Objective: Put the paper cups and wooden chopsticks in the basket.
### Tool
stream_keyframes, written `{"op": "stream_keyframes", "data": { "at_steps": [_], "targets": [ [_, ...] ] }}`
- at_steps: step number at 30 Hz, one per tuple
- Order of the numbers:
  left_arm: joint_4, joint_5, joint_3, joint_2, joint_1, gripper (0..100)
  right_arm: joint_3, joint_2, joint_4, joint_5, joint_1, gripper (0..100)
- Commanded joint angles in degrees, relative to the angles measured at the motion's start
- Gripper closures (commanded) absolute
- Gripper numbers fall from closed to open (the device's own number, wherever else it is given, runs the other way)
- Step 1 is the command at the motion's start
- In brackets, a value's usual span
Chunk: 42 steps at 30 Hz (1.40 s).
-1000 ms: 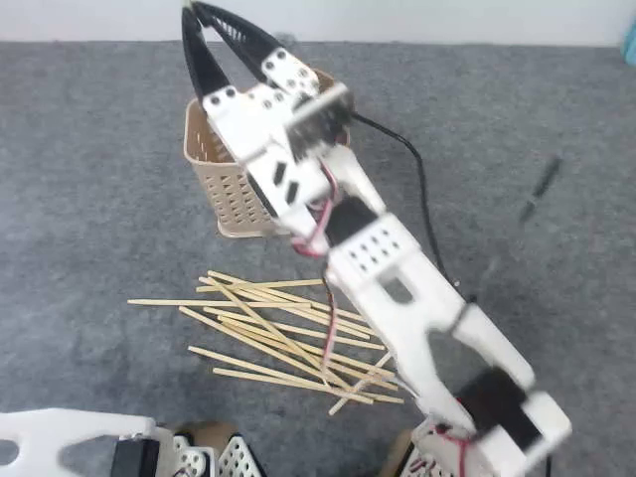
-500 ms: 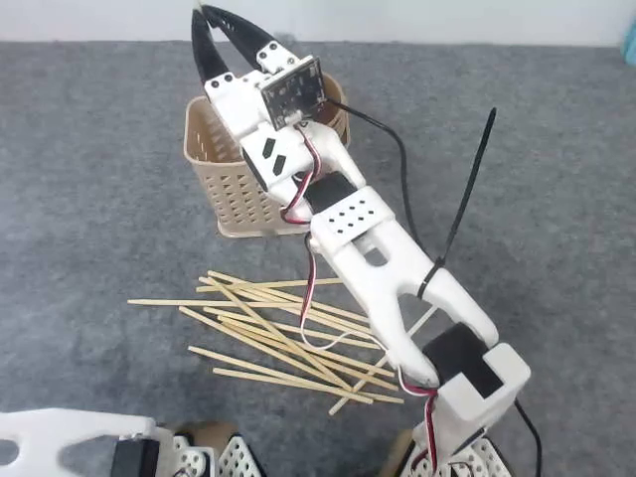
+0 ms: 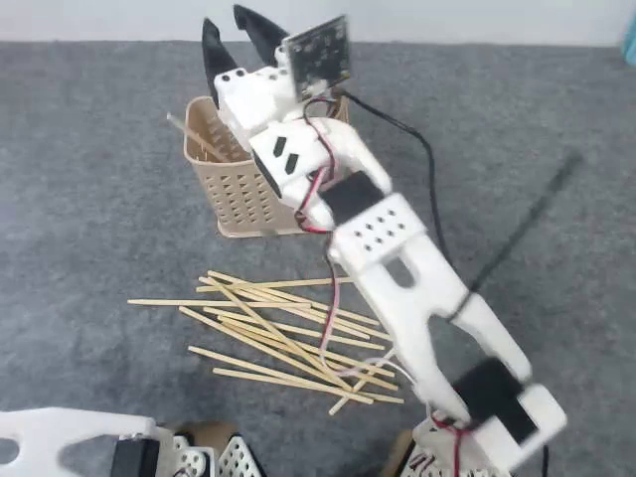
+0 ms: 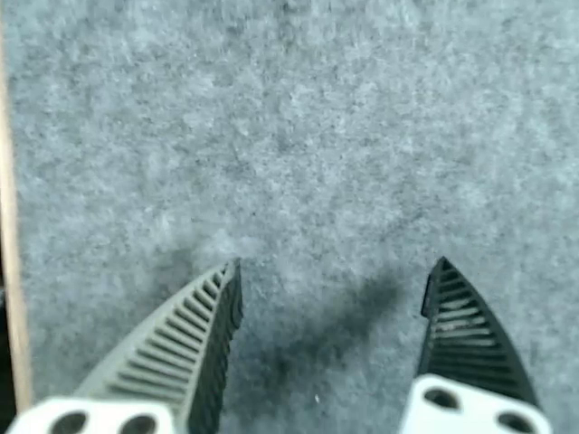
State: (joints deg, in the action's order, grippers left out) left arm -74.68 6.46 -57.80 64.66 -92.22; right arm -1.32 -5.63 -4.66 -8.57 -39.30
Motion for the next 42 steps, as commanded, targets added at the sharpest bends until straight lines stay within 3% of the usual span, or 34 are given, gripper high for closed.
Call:
{"op": "stream_keyframes", "data": {
  "at_steps": [1,7,14,22,27,31,39,42],
  "targets": [
    [-5.9,0.3,-2.7,-1.8,2.6,69,3.4,-12.1,-13.1,-3.3,1.3,86.1],
    [-26.7,-0.1,-10.3,-1.8,10.6,69,3.4,-27.2,-43.4,-5.5,0.8,86.1],
    [-26.4,-1.1,-2.8,-12.9,20.0,69,-1.0,-31.3,-66.6,-5.4,0.9,86.1],
    [-26.1,-1.0,27.2,-45.5,31.0,69,-13.7,-31.3,-77.1,-5.4,0.8,86.2],
    [-26.0,-0.8,41.8,-60.8,41.4,69,-24.6,-31.3,-77.5,-3.7,0.8,86.2],
    [-26.0,2.9,51.9,-65.4,48.9,69,-37.2,-31.2,-73.4,-1.0,1.2,86.2],
    [-20.1,8.5,65.5,-59.1,52.3,69,-62.9,-30.5,-42.5,-0.6,3.6,86.2],
    [-16.4,10.7,70.7,-57.2,52.5,69,-66.6,-30.5,-35.8,-0.4,6.9,86.2]
  ]
}}
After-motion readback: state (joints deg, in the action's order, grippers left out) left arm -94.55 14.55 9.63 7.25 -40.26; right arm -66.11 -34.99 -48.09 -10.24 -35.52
